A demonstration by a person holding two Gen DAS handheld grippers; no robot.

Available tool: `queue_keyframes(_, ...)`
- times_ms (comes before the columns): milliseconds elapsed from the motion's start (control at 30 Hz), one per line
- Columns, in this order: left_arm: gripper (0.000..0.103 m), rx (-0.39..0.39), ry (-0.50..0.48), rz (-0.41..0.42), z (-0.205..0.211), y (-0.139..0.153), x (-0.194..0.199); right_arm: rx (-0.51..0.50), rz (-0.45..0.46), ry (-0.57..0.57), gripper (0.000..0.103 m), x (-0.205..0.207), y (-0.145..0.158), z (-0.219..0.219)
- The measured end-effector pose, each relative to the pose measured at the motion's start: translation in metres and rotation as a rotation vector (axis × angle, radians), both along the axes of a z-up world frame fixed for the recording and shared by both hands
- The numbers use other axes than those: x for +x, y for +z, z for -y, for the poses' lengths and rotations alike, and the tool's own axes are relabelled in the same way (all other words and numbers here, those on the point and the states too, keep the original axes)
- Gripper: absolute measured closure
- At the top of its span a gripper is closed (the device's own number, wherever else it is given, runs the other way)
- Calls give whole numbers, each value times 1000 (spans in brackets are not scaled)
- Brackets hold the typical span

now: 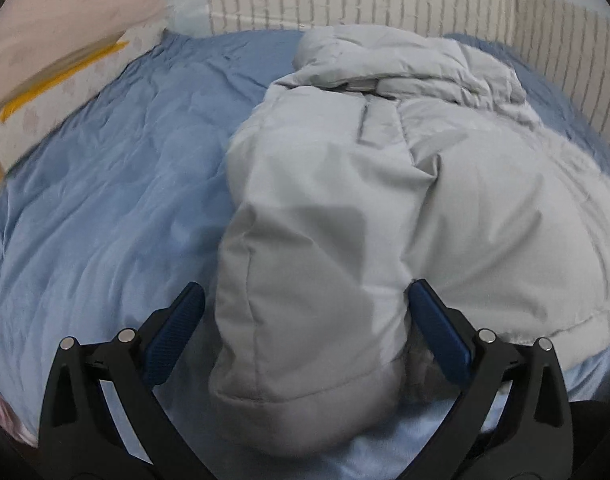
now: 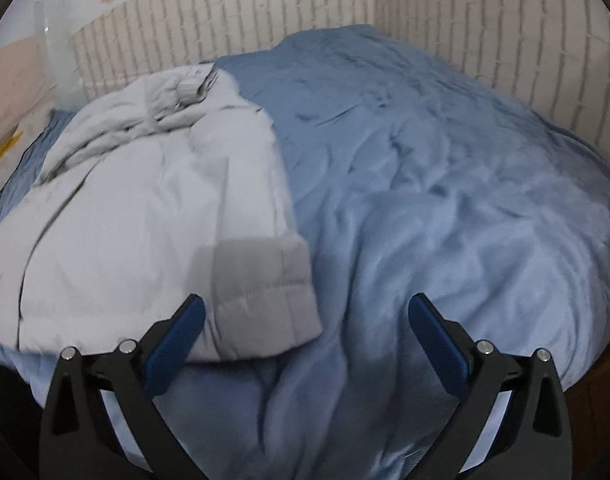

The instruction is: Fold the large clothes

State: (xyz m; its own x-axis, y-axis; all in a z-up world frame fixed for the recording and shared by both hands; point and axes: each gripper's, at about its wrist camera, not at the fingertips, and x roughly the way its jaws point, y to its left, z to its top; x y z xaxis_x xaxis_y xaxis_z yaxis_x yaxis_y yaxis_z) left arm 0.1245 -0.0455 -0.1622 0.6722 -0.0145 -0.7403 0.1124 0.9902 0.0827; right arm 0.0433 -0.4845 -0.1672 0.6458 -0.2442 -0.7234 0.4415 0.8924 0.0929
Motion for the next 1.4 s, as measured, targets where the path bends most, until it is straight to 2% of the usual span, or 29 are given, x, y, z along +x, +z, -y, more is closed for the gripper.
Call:
queue_keyframes(67,3,0,22,-2,5,-6,1,29,-16,26,4,-5,-11,-4)
queue_keyframes(100,3,-2,34,-6,6,-9,2,33,-40,53,13,-7,-18,-8)
queue_keyframes(167,3,16,36,-3,7,-10,1,-45,-98,78,42,-5,-19,-15)
queue_keyframes(200,3,16,37,-11,6,-9,1,-52,-97,66,71,-6,-14,-10)
queue_keyframes(233,3,13,36,-14,5,-9,1,16,-67,79,89,-8,-10,-4)
queue_keyframes(267,3,0,38,-26,3,-9,2,88,-45,78,89,-10,-7,2)
queue_keyframes(367,3,-58,61,-70,-5,-10,2,32,-41,106,93,-10,2,-8)
queue_keyframes(433,3,-56,81,-79,-5,-9,0,42,-21,106,96,-13,3,-8)
queue_keyframes(500,3,29,96,-49,5,-3,-6,39,7,111,97,-15,6,-7)
queue_keyframes(533,7,104,96,2,16,3,-12,32,17,110,98,-15,7,-8)
queue_keyframes(567,25,133,77,25,24,6,-15,22,28,112,98,-17,8,-7)
queue_keyframes(600,29,165,54,36,31,7,-17,8,38,118,98,-17,9,-8)
queue_keyframes(633,40,191,43,42,36,8,-17,7,43,121,98,-16,10,-7)
queue_keyframes(667,59,177,32,42,37,10,-16,16,52,120,98,-17,11,-4)
queue_keyframes(767,73,96,24,27,29,12,-12,29,81,111,99,-19,14,0)
queue_keyframes(933,81,4,0,-2,21,11,-11,24,115,104,99,-24,20,1)
queue_keyframes(1133,84,-59,-8,-41,8,21,-11,4,131,106,99,-28,26,-1)
queue_keyframes(1267,86,-16,-37,-5,13,35,-9,-3,150,106,99,-30,35,-2)
queue_keyframes(1400,86,-17,-27,-11,12,37,-12,-16,198,74,102,-42,51,2)
